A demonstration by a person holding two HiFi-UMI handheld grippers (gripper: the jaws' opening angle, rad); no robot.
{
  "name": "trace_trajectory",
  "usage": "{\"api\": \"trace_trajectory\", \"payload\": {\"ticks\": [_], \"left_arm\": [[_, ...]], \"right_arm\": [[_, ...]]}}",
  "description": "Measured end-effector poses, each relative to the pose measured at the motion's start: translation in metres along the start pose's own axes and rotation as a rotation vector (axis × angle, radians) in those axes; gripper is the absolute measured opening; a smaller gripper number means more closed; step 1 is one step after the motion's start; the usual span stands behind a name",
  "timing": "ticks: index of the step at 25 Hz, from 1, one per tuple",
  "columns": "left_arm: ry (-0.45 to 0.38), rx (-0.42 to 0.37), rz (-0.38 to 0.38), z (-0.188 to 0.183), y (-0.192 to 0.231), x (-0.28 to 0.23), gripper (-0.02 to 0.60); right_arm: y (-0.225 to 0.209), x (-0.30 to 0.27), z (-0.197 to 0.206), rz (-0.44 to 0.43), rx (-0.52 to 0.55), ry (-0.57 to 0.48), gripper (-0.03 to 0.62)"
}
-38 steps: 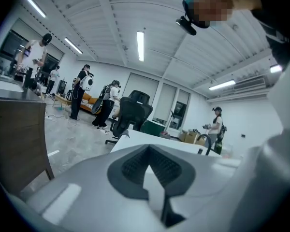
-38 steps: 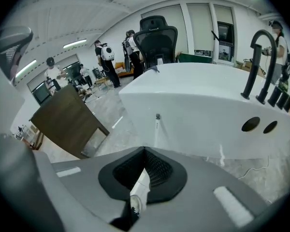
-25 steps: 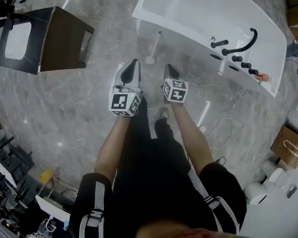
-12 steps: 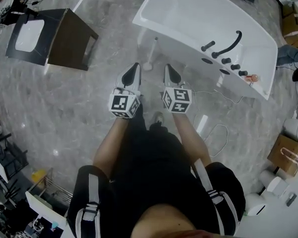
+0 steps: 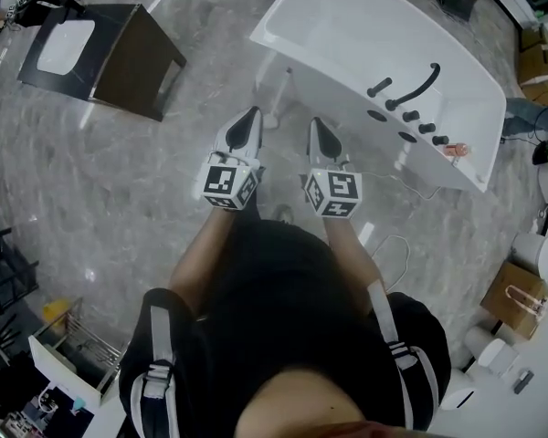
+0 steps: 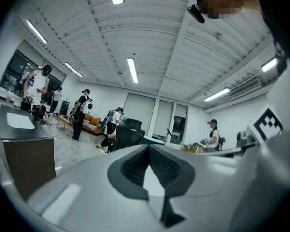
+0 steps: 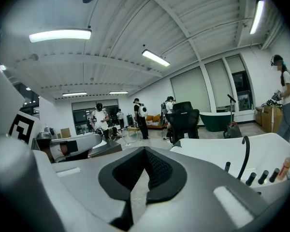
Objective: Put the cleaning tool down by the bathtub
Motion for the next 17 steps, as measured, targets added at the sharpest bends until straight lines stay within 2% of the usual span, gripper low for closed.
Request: {"api": "trace_trajectory", "payload": {"ticks": [7, 17], "left_arm": [[-0.022, -0.006, 0.017, -0.012, -0.005, 0.008, 0.008], [-0.022, -0.012, 0.035, -0.013, -0.008, 0.021, 0.008]], "right_arm": [[0.008, 0.012, -0.021, -0.016, 0.013, -0.038, -0.003], [0.017, 0.027, -0.028, -0.005, 0.016, -0.065, -0.003]]}}
Point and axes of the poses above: the fingertips, and each gripper's own axes: x backward along the fingers, y to its left, z out of its underside, the point moved 1 cm from there along x, backward along the fingers, and after that the axes turned 7 degrees about x, right-handed, at the moved point
